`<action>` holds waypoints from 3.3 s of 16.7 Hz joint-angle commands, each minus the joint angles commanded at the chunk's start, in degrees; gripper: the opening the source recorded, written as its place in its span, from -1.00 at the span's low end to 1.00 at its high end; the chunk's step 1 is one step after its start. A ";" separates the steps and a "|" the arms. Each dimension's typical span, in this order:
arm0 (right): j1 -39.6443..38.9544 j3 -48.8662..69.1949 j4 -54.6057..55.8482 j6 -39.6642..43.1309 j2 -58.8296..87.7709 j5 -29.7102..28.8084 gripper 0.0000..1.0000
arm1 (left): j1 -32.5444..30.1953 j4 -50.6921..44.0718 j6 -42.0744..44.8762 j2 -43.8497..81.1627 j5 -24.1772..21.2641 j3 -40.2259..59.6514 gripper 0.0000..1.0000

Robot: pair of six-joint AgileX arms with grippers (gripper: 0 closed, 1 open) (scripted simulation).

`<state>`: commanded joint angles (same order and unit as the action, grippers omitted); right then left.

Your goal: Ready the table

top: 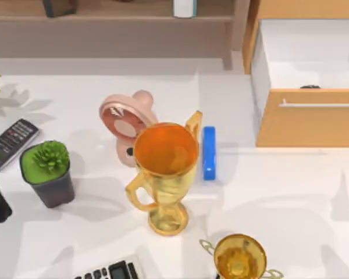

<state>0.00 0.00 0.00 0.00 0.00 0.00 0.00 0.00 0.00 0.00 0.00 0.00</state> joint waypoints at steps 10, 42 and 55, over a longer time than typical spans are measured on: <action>-3.69 19.08 -9.84 -2.57 19.93 3.04 1.00 | 0.00 0.00 0.00 0.00 0.00 0.00 1.00; -7.08 124.04 -69.36 1.37 138.98 -0.16 1.00 | 0.00 0.00 0.00 0.00 0.00 0.00 1.00; -7.40 120.25 -63.92 1.32 140.62 -0.27 1.00 | 0.00 0.00 0.00 0.00 0.00 0.00 1.00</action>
<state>-7.40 120.25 -63.92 1.32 140.62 -0.27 0.00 0.00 0.00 0.00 0.00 0.00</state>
